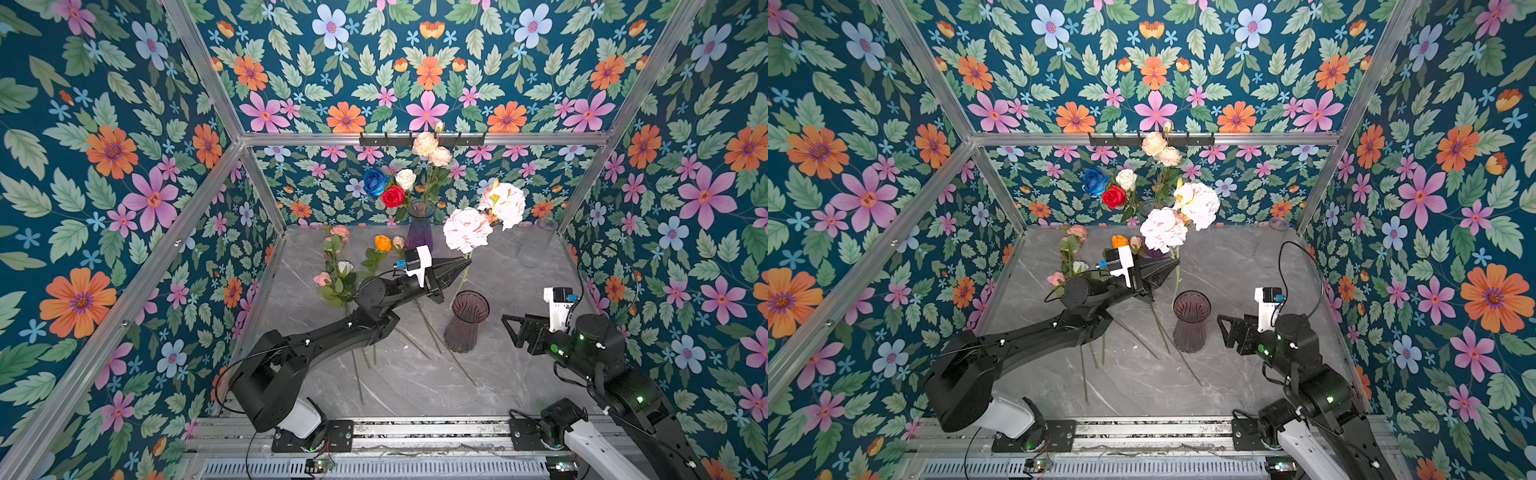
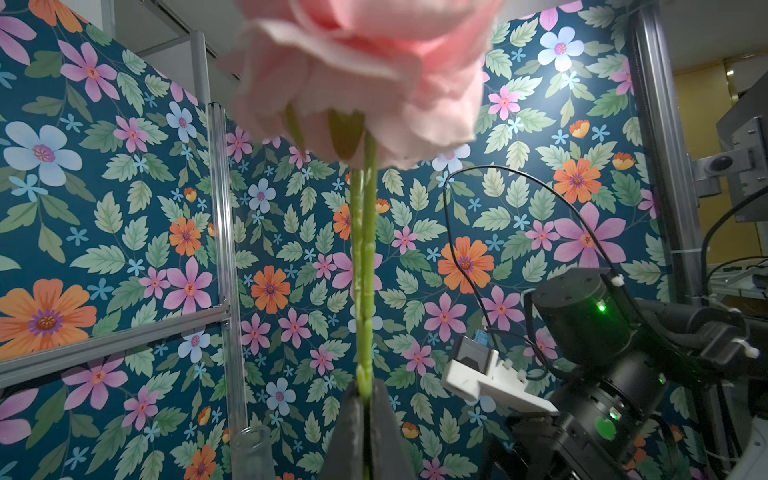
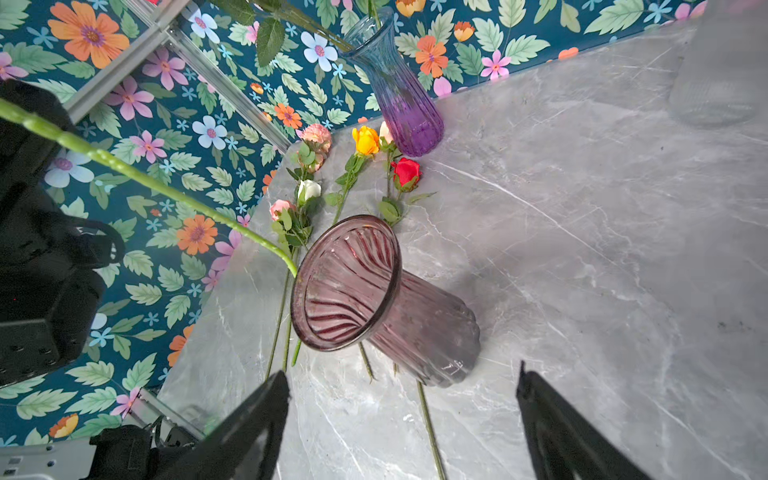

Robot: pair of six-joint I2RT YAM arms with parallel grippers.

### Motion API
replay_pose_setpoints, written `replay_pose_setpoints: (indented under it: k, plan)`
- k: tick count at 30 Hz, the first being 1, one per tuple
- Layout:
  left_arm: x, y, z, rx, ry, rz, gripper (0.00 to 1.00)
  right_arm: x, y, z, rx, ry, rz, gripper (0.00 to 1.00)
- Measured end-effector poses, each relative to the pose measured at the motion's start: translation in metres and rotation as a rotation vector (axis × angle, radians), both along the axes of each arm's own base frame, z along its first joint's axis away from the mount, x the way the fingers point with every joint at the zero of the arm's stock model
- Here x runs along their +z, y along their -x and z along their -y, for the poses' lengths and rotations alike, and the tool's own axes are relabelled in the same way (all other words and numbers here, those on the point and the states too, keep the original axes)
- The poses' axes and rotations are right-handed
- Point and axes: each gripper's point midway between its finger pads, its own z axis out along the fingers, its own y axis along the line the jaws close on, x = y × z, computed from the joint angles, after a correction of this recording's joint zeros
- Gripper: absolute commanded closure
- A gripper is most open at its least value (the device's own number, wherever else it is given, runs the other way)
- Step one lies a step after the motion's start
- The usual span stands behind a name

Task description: Arrange the flowers into the vase

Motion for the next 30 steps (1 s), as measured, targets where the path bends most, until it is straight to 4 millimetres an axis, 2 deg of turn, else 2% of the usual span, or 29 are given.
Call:
replay_pose_setpoints:
  k: [5, 8, 12, 16, 17, 18, 19, 20, 22, 25, 27, 30]
  plan:
    - [0.029, 0.009, 0.000, -0.021, 0.050, 0.047, 1.00, -0.004, 0.002, 0.003, -0.014, 0.006, -0.011, 0.13]
    - [0.032, 0.011, 0.000, -0.026, 0.053, 0.054, 1.00, -0.006, 0.001, 0.003, -0.019, 0.006, -0.017, 0.13]
    - [0.006, 0.008, 0.003, -0.024, 0.009, 0.010, 1.00, -0.012, 0.000, 0.003, -0.019, 0.012, -0.031, 0.13]
    - [-0.038, 0.002, 0.006, -0.022, -0.039, -0.071, 1.00, -0.019, 0.001, 0.003, -0.025, 0.006, -0.048, 0.13]
    - [-0.047, 0.000, 0.008, -0.021, -0.048, -0.089, 0.96, -0.021, 0.001, 0.003, -0.025, 0.007, -0.050, 0.13]
    - [-0.054, -0.001, 0.009, -0.024, -0.056, -0.103, 0.73, -0.022, 0.001, 0.003, -0.025, 0.007, -0.052, 0.13]
    - [-0.061, -0.003, 0.011, -0.027, -0.063, -0.121, 0.40, -0.023, 0.001, 0.003, -0.025, 0.008, -0.055, 0.13]
    - [-0.065, -0.006, 0.014, -0.030, -0.072, -0.143, 0.21, -0.024, 0.001, 0.003, -0.026, 0.006, -0.058, 0.13]
    - [-0.069, -0.019, 0.022, -0.016, -0.111, -0.219, 0.00, -0.024, 0.001, 0.003, -0.026, 0.006, -0.059, 0.13]
    - [-0.069, -0.038, 0.032, 0.047, -0.207, -0.337, 0.00, -0.024, 0.001, 0.003, -0.026, 0.006, -0.059, 0.13]
    - [-0.080, -0.043, 0.025, 0.107, -0.278, -0.401, 0.00, -0.024, 0.001, 0.003, -0.026, 0.006, -0.060, 0.13]
    - [-0.106, -0.046, 0.002, 0.232, -0.412, -0.490, 0.00, -0.029, 0.000, 0.002, -0.023, 0.011, -0.072, 0.13]
